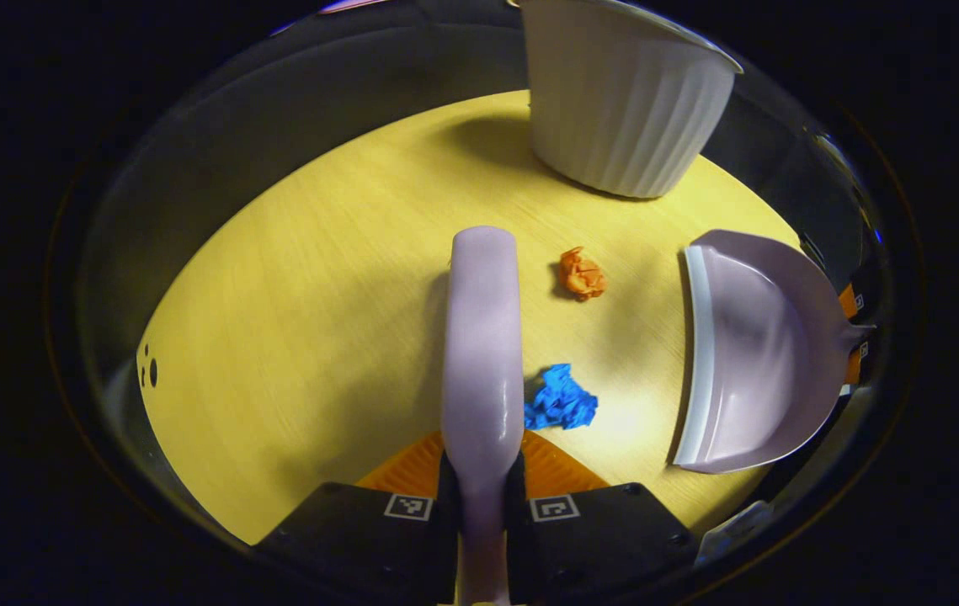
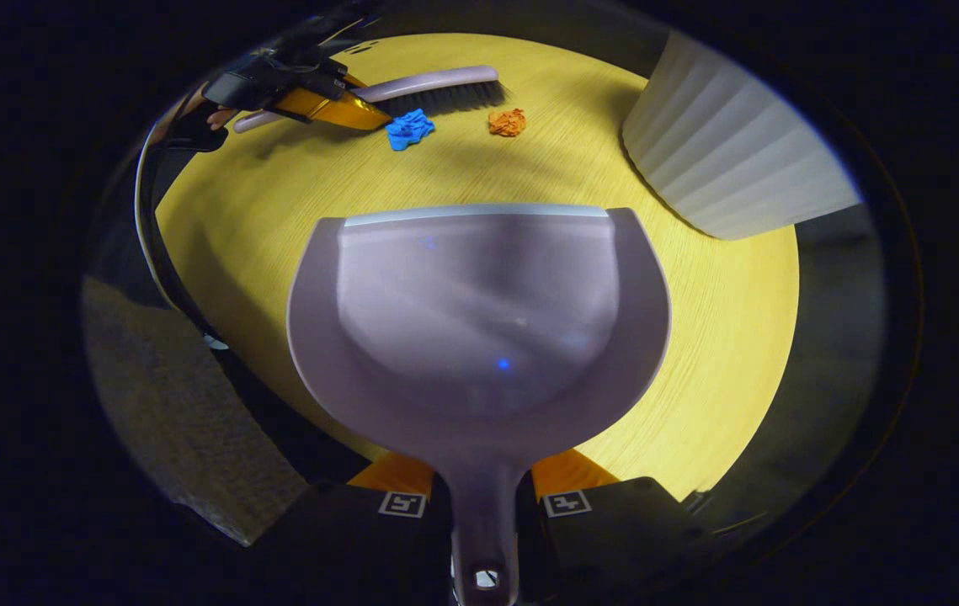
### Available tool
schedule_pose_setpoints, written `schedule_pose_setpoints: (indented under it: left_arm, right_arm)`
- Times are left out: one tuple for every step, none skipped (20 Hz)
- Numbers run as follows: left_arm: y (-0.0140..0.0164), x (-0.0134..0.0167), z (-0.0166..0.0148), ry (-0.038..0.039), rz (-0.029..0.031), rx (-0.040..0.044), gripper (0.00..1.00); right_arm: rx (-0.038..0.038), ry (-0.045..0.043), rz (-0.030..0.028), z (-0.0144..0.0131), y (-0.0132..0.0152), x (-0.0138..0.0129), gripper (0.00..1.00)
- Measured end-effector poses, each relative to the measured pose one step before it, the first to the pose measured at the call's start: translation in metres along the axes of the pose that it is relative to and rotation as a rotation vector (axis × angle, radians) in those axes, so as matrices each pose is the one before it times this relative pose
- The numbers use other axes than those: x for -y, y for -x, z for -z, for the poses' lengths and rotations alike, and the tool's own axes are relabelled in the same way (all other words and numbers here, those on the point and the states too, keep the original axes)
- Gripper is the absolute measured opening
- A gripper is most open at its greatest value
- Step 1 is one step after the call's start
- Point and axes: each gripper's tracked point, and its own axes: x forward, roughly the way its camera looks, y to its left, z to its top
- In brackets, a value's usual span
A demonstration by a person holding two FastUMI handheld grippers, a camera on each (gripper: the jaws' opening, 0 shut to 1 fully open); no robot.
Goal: Pick up the small broom and dustpan from the desktop, sweep the trash into the dustpan with the broom, and then empty the trash into the garbage bin.
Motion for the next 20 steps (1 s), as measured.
schedule_pose_setpoints:
  left_arm:
    - [0.00048, 0.00502, -0.0027, -0.01486, 0.01536, -0.00407, 0.29]
    - [0.00053, 0.00591, -0.00252, -0.00912, 0.01797, -0.00497, 0.28]
    - [0.00153, 0.00525, -0.00215, -0.00254, 0.02304, -0.00726, 0.28]
    - [0.00228, 0.00883, -0.00105, 0.00471, 0.02912, -0.00615, 0.28]
    - [-0.0026, 0.01378, 0.0017, 0.00715, 0.03488, -0.00146, 0.28]
    - [-0.0004, 0.01187, 0.00143, 0.01005, 0.04062, -0.00452, 0.28]
    - [-0.00103, 0.01489, -0.00007, 0.01189, 0.0417, -0.00487, 0.26]
    - [0.00005, 0.01214, 0.00093, 0.01684, 0.04367, -0.00922, 0.28]
    - [-0.00007, 0.00947, 0.00054, 0.01912, 0.03919, -0.00853, 0.27]
    - [0.00033, 0.00877, 0.00017, 0.01612, 0.03142, -0.00613, 0.28]
    - [-0.00057, 0.00821, 0.00024, 0.01412, 0.02465, -0.00213, 0.28]
    - [-0.00105, 0.00484, 0.00077, 0.01676, 0.02273, -0.0007, 0.28]
    - [0.00057, 0.00455, 0.00151, 0.02787, 0.0309, -0.00226, 0.28]
    - [0.00328, 0.00956, 0.00079, 0.04049, 0.04642, -0.00081, 0.28]
    - [0.00495, 0.01246, 0.00067, 0.04665, 0.06181, -0.00344, 0.26]
    - [0.00285, 0.01163, -0.00011, 0.04929, 0.06601, -0.00733, 0.28]
    - [0.00229, 0.00983, 0.00154, 0.03652, 0.04384, -0.00758, 0.28]
    - [-0.00212, 0.00527, 0.00134, 0.01433, 0.00959, -0.00058, 0.25]
    - [0.00077, 0.00071, 0.00029, -0.00076, -0.01246, 0.00564, 0.28]
    - [0.00062, 0.00013, 0.00043, -0.0058, -0.01185, 0.01013, 0.28]
  right_arm:
    - [0.00161, -0.00494, 0.00058, -0.00315, -0.00314, 0.00427, 0.35]
    - [0.00223, -0.00481, 0.0, -0.00047, -0.0006, 0.00146, 0.35]
    - [0.00376, -0.00246, -0.00085, -0.00112, -0.00085, 0.00109, 0.35]
    - [0.0039, -0.00112, -0.00176, -0.00076, 0.00169, 0.00035, 0.35]
    - [0.00467, 0.00192, -0.00157, -0.00127, -0.00009, -0.00084, 0.35]
    - [0.00215, 0.00378, -0.00118, 0.00057, -0.00078, 0.00067, 0.35]
    - [0.00018, 0.00322, -0.00161, -0.00075, -0.00061, 0.00028, 0.35]
    - [0.00014, 0.00158, -0.00096, 0.00127, -0.00245, 0.0003, 0.35]
    - [-0.00099, 0.00242, 0.001, 0.00126, -0.00141, 0.00042, 0.35]
    - [-0.00904, 0.00777, 0.00298, 0.00143, -0.00028, 0.00031, 0.35]
    - [-0.00057, 0.00231, -0.0051, -0.00027, -0.00116, 0.00005, 0.35]
    - [0.00353, -0.00987, -0.00316, 0.00063, -0.00083, -0.00085, 0.35]
    - [0.00548, -0.01054, -0.0036, 0.00071, -0.0027, -0.00029, 0.36]
    - [0.00261, -0.00273, -0.00124, -0.00044, -0.00075, 0.00047, 0.35]
    - [0.00142, 0.00305, 0.00082, -0.00039, -0.00117, 0.00066, 0.35]
    - [0.00257, 0.00231, 0.00112, 0.00173, -0.00092, -0.00019, 0.35]
    - [0.0019, -0.00126, 0.00018, 0.00007, -0.00098, -0.00002, 0.35]
    - [0.00216, -0.00418, 0.00022, -0.00018, -0.0003, -0.0004, 0.35]
    - [0.0074, -0.00614, -0.00101, -0.0001, -0.00019, -0.0002, 0.35]
    - [0.00676, -0.00408, -0.0002, -0.00039, -0.00143, -0.0003, 0.35]
